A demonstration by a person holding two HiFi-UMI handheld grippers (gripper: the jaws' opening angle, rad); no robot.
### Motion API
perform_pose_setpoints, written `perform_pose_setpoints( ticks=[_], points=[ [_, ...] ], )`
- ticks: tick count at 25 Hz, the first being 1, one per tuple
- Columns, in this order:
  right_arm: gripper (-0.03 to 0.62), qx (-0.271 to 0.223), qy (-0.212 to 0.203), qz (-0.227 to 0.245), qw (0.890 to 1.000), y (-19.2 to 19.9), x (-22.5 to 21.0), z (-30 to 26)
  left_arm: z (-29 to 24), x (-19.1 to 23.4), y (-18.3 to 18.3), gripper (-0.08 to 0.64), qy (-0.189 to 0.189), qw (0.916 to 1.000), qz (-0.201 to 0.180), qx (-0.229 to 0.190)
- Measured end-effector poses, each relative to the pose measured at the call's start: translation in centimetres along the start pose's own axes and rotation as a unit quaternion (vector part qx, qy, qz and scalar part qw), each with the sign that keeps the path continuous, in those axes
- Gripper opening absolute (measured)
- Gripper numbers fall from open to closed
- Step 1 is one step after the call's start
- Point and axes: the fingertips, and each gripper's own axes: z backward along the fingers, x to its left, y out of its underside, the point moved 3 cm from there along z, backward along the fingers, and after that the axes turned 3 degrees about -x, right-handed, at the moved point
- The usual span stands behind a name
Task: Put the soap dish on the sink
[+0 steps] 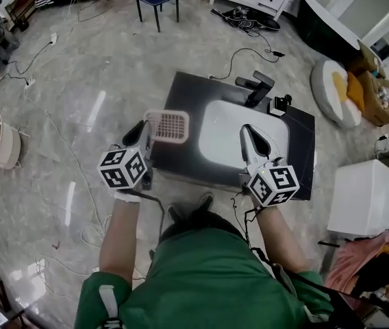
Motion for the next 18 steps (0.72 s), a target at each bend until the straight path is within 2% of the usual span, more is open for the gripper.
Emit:
perform_pose_setpoints(
  ticks=[11,18],
  points=[
    [0.008,-0.019,-0.014,-0.049,0.999,-0.1,-6.8,-2.0,-6.9,-0.8,4.3,0.041,-0.025,0.9954,-0.016,0.091],
    [0.008,0.003,-0.006,-0.078,0.997,3.0,-11.0,-3.1,-10.4,0.6,10.3,0.041,-0.041,0.9853,-0.019,0.165]
  ],
)
